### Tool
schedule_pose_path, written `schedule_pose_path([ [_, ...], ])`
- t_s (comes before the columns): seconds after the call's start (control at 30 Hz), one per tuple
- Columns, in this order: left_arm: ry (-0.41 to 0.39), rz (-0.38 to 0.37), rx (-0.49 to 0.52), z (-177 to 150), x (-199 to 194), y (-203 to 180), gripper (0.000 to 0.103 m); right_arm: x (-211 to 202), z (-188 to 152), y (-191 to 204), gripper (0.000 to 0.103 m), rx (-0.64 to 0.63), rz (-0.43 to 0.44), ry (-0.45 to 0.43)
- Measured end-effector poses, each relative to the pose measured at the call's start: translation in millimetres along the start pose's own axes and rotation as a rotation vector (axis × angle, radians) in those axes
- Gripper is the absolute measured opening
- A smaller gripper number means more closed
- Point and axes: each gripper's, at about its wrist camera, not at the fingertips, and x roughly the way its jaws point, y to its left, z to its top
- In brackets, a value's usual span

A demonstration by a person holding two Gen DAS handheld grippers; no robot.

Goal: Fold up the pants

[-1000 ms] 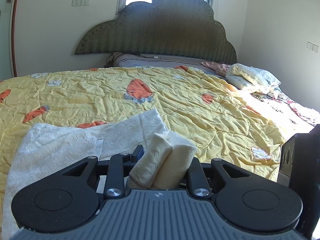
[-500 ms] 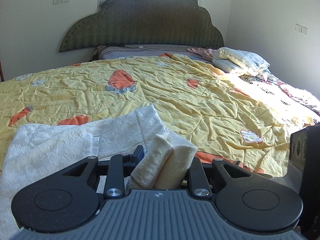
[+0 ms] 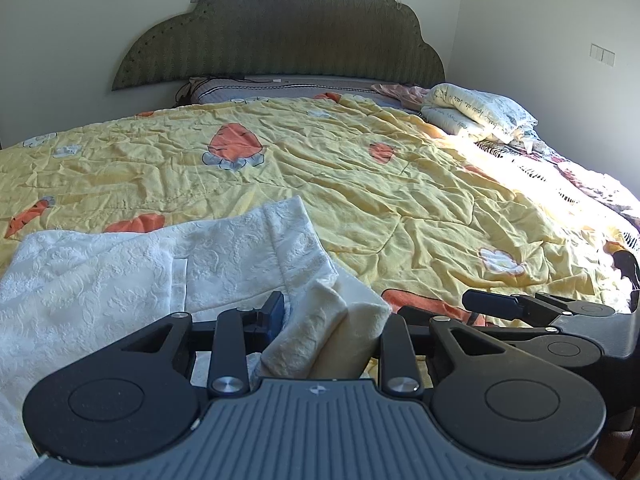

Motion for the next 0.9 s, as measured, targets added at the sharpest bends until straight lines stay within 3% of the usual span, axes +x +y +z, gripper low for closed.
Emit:
schedule_pose_path([
  [0.3, 0.003, -0.002, -0.009, 0, 2, -1, 0.035, 8, -11, -2, 0.074, -0.042, -0.068, 0.032],
  [0.67, -0.001, -0.019, -0.027, 4, 1, -3, 0.042, 8, -17, -2, 0.075, -0.072, -0.085, 0.033],
  [0.73, -0.007, -0.033, -0.031, 4, 0, -3, 0.05, 7, -18, -2, 0.075, -0.078, -0.089, 0.032],
  [0.83, -0.053, -0.114, -0.039, 6, -7, -5, 0.063, 5, -18, -4, 0.075, -0.076, -0.093, 0.031],
  [0.9, -0.096, -0.127, -0.017, 9, -16, -10, 0.065, 4, -18, -5, 0.075, -0.078, -0.095, 0.033],
])
